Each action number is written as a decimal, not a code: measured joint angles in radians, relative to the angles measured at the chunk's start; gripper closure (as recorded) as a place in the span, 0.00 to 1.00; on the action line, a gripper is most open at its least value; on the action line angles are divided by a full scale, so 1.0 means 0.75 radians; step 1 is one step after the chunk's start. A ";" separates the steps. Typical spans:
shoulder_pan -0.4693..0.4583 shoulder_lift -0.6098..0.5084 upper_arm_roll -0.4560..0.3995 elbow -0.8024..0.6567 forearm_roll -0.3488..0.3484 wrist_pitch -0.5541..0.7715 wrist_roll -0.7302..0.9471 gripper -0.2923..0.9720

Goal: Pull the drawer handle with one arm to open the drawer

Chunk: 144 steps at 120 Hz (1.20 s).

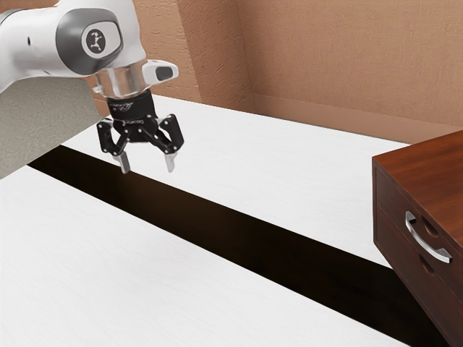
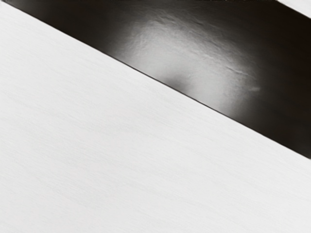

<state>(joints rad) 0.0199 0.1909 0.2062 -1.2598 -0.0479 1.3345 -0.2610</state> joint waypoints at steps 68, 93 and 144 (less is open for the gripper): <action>0.015 -0.227 -0.006 0.090 -0.152 -0.034 -0.059 0.23; -0.003 -0.315 -0.019 -0.215 -0.104 -0.036 -0.283 0.23; -0.712 -0.261 -0.019 -0.263 -0.035 0.084 -0.838 0.23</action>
<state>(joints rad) -0.5141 -0.0052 0.1917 -1.4573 -0.0742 1.3972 -0.8895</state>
